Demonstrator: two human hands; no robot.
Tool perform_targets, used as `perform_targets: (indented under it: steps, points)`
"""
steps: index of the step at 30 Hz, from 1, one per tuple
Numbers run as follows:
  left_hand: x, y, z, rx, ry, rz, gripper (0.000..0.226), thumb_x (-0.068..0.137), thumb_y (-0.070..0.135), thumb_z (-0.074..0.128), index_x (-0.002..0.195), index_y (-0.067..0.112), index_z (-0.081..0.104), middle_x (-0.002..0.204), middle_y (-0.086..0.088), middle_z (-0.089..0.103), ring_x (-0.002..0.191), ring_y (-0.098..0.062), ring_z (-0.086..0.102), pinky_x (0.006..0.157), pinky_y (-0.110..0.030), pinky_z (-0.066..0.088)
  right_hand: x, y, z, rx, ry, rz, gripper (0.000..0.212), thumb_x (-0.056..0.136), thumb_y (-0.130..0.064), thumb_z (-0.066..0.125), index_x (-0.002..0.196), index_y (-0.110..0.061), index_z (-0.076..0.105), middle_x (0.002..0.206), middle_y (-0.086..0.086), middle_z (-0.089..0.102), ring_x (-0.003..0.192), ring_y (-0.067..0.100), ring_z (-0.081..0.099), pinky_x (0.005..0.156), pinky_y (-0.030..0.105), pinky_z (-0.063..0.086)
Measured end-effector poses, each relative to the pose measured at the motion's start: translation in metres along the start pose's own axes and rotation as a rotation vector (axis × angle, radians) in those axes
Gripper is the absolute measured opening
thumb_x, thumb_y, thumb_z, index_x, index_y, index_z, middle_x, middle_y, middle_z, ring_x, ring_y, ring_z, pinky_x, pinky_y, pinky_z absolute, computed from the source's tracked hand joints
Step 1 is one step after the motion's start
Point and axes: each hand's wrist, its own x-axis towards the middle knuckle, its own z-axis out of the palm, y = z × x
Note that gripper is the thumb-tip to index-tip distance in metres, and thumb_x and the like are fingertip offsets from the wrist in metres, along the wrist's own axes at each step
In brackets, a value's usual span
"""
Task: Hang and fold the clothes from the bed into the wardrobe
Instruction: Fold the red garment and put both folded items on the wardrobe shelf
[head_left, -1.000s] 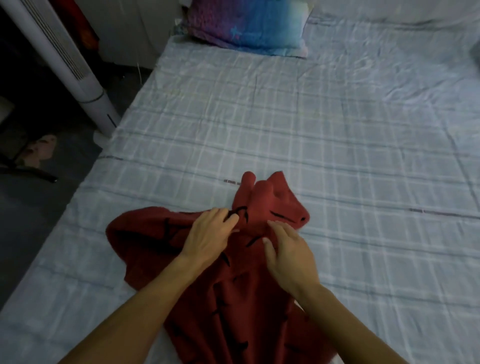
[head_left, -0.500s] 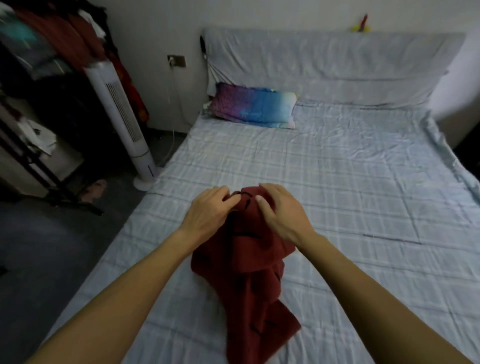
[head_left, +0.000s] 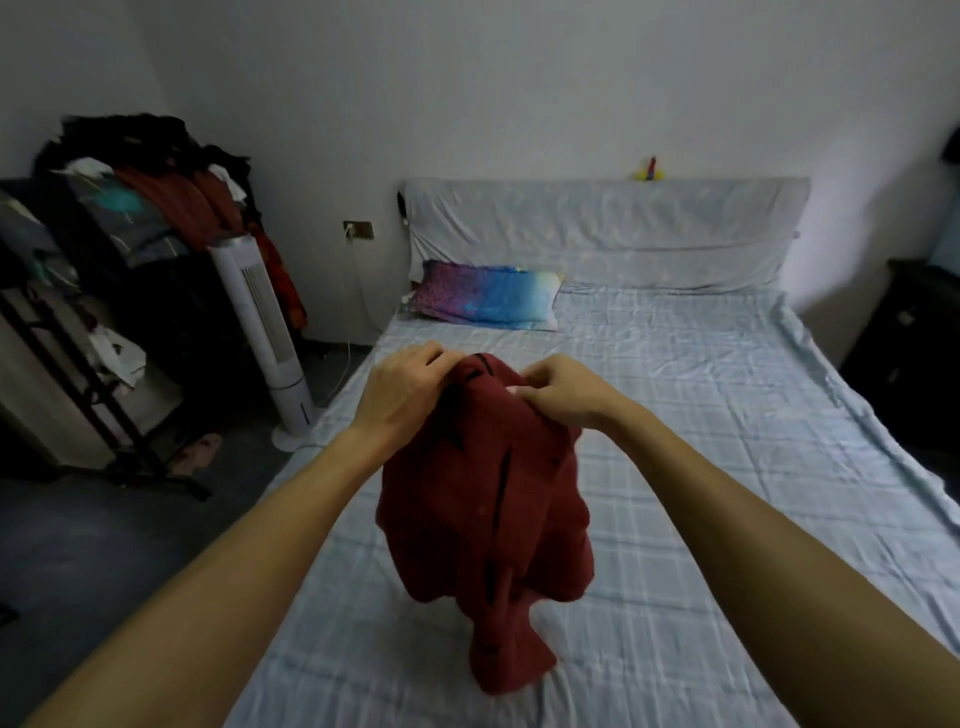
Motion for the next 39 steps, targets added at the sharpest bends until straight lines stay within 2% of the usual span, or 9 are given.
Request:
perform_targets:
  steps: [3, 8, 14, 18, 23, 25, 30, 34, 39]
  points:
    - [0.0, 0.002, -0.002, -0.044, -0.069, -0.068, 0.022, 0.088, 0.026, 0.053, 0.102, 0.013, 0.065, 0.087, -0.006, 0.064, 0.068, -0.029, 0.063, 0.053, -0.036, 0.048, -0.002, -0.005, -0.008, -0.185, 0.273, -0.03, 0.017, 0.088, -0.037, 0.059, 0.081, -0.026, 0.07, 0.075, -0.005, 0.065, 0.075, 0.014, 0.058, 0.066, 0.028, 0.038]
    - [0.008, 0.01, -0.001, -0.259, -0.377, -0.289, 0.023, 0.088, 0.018, 0.062, 0.11, 0.02, 0.057, 0.102, -0.002, 0.064, 0.09, -0.025, 0.061, 0.073, -0.038, 0.049, -0.004, -0.023, -0.025, -0.304, 0.566, -0.056, 0.02, 0.086, -0.034, 0.056, 0.101, -0.034, 0.071, 0.1, -0.003, 0.071, 0.095, 0.025, 0.063, 0.075, 0.035, 0.047]
    - [0.038, 0.02, -0.004, -0.56, -0.334, -0.409, 0.045, 0.081, 0.026, 0.071, 0.123, 0.022, 0.054, 0.1, 0.003, 0.059, 0.084, -0.014, 0.059, 0.078, -0.03, 0.048, -0.001, -0.044, -0.046, -0.314, 0.682, -0.064, 0.022, 0.088, -0.033, 0.056, 0.104, -0.03, 0.071, 0.107, 0.0, 0.07, 0.101, 0.027, 0.062, 0.079, 0.036, 0.048]
    - [0.041, 0.048, 0.008, -0.726, -0.496, -0.317, 0.066, 0.076, 0.04, 0.075, 0.133, 0.027, 0.044, 0.115, 0.002, 0.055, 0.098, -0.013, 0.056, 0.083, -0.028, 0.046, -0.008, -0.034, -0.047, -0.294, 0.711, 0.002, 0.022, 0.088, -0.032, 0.057, 0.103, -0.029, 0.072, 0.107, -0.001, 0.071, 0.101, 0.025, 0.062, 0.079, 0.034, 0.046]
    - [0.015, 0.088, 0.043, -0.926, -0.646, -0.406, 0.09, 0.067, 0.05, 0.079, 0.14, 0.029, 0.032, 0.125, 0.01, 0.052, 0.108, -0.009, 0.052, 0.088, -0.025, 0.042, -0.02, -0.042, -0.066, -0.226, 0.831, 0.0, 0.023, 0.087, -0.033, 0.059, 0.105, -0.029, 0.072, 0.108, -0.003, 0.071, 0.103, 0.02, 0.062, 0.083, 0.03, 0.046]
    - [0.004, 0.1, 0.062, -0.894, -0.623, -0.51, 0.082, 0.07, 0.046, 0.078, 0.137, 0.027, 0.036, 0.119, 0.008, 0.056, 0.104, -0.013, 0.054, 0.087, -0.027, 0.043, -0.026, -0.043, -0.073, -0.225, 0.859, -0.025, 0.023, 0.086, -0.034, 0.059, 0.105, -0.028, 0.072, 0.109, -0.003, 0.071, 0.104, 0.018, 0.062, 0.086, 0.03, 0.047]
    - [0.001, 0.113, 0.084, -0.755, -0.509, -0.647, 0.017, 0.088, 0.023, 0.058, 0.099, 0.016, 0.068, 0.097, -0.011, 0.07, 0.089, -0.03, 0.065, 0.07, -0.032, 0.049, -0.048, -0.012, -0.078, -0.31, 0.932, 0.078, 0.026, 0.088, -0.034, 0.056, 0.104, -0.023, 0.073, 0.109, 0.0, 0.07, 0.103, 0.022, 0.062, 0.088, 0.032, 0.046]
    - [0.003, 0.122, 0.087, -0.678, -0.56, -0.652, 0.028, 0.078, 0.005, 0.047, 0.097, 0.01, 0.067, 0.092, -0.013, 0.068, 0.084, -0.031, 0.065, 0.071, -0.037, 0.054, -0.062, 0.026, -0.064, -0.381, 0.947, 0.215, 0.029, 0.087, -0.027, 0.052, 0.111, -0.019, 0.067, 0.114, 0.005, 0.065, 0.108, 0.025, 0.057, 0.094, 0.037, 0.041]
    - [0.025, 0.128, 0.092, -0.645, -0.555, -0.819, 0.024, 0.079, 0.009, 0.049, 0.096, 0.002, 0.065, 0.097, -0.016, 0.065, 0.086, -0.031, 0.062, 0.066, -0.032, 0.047, -0.075, 0.051, -0.007, -0.36, 0.898, 0.054, 0.037, 0.08, -0.016, 0.054, 0.116, -0.013, 0.063, 0.112, 0.01, 0.061, 0.107, 0.028, 0.055, 0.096, 0.038, 0.041]
